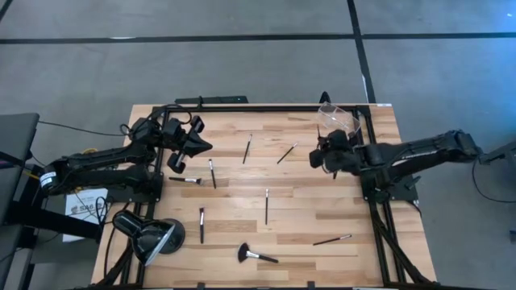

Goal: Put items in baskets/containers
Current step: Put the black eyeshadow brush into the transparent organizer

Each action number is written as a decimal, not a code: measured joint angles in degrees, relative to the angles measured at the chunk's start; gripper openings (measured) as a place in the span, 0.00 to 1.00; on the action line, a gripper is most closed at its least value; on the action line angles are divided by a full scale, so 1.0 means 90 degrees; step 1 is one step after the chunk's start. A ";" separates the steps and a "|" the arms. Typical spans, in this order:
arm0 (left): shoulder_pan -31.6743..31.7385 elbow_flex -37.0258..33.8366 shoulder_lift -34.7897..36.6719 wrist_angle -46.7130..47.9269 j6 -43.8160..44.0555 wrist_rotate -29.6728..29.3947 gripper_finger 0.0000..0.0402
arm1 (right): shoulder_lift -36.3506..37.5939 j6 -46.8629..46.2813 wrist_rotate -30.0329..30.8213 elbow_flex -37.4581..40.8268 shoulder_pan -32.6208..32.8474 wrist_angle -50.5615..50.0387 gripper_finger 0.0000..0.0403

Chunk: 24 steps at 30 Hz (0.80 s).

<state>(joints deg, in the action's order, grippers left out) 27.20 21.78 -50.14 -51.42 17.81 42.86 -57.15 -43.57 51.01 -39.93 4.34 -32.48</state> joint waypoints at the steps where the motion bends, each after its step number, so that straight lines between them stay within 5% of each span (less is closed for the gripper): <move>1: 0.0000 0.0000 -0.0025 -0.0012 -0.0001 -0.0018 0.01 | 0.0088 0.0278 -0.0008 0.0127 -0.0129 0.0316 0.01; 14: 0.0000 0.0000 -0.0770 -0.0003 -0.0288 -0.0284 0.01 | 0.0560 0.3304 -0.1365 0.1337 -0.1966 0.4058 0.01; 24: 0.0000 0.0000 -0.0847 -0.0043 -0.0633 -0.0287 0.01 | 0.0555 0.4025 -0.1363 0.1511 -0.3065 0.4679 0.01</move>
<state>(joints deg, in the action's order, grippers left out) 27.20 21.78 -57.76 -51.81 12.12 40.28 -52.16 -7.35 38.75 -26.33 -23.24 9.64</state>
